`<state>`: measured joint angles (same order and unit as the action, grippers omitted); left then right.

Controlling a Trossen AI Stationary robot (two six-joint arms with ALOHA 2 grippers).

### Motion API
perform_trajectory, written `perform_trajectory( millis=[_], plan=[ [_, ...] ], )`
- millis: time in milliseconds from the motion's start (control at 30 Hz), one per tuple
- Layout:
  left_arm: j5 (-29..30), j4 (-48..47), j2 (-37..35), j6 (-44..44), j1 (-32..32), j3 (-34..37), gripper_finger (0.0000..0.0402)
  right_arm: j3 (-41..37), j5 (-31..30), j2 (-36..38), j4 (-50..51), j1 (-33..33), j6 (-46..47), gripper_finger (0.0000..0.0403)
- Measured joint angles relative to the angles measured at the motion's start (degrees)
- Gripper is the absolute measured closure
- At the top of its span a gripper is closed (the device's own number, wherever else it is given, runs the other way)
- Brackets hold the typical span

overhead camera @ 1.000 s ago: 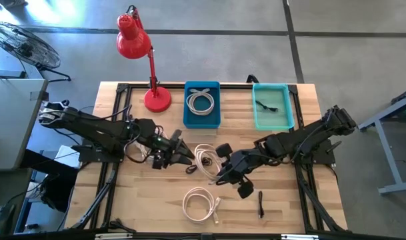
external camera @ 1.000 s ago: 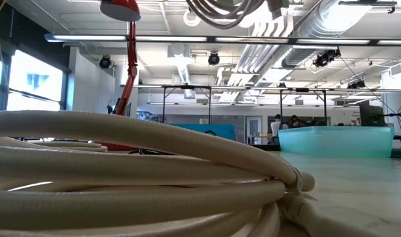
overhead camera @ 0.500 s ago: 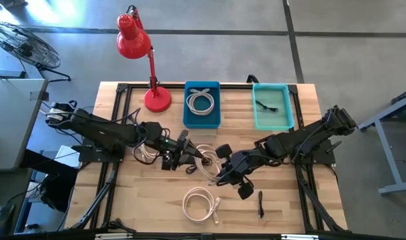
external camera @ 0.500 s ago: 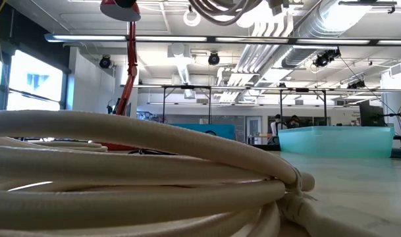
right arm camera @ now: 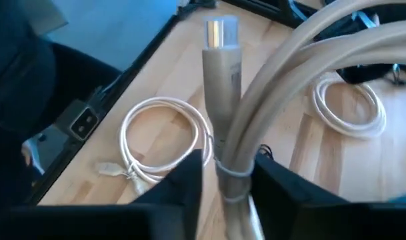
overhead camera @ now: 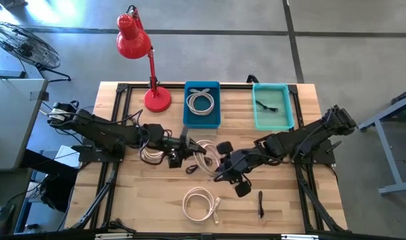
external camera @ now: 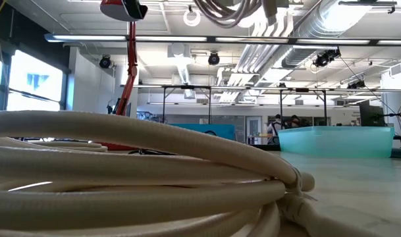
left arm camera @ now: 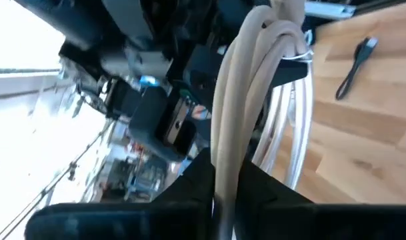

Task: Pick & Place USB Port
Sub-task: Put the brown HDMI cable in the green bin

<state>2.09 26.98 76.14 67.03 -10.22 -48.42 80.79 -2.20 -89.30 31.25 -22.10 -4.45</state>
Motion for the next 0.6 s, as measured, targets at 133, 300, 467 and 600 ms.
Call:
perform_trajectory(
  millis=[133,300,467,600],
  plan=[
    [3.5,-1.0,0.0,0.2,0.1,0.0,0.0389,0.0,-8.6,0.0,2.4,-0.1,4.4,0.0231],
    [10.7,-1.8,0.0,0.1,0.1,0.0,0.0389,0.0,-23.1,0.0,11.5,0.0,8.9,0.0186],
    [15.3,-1.4,0.0,0.1,0.1,0.0,0.0389,0.0,-37.4,0.0,24.2,1.0,18.5,0.0178],
    [23.9,-1.6,0.0,2.0,0.1,0.0,0.039,0.0,-42.4,0.0,33.7,2.5,28.5,0.0182]
  ],
)
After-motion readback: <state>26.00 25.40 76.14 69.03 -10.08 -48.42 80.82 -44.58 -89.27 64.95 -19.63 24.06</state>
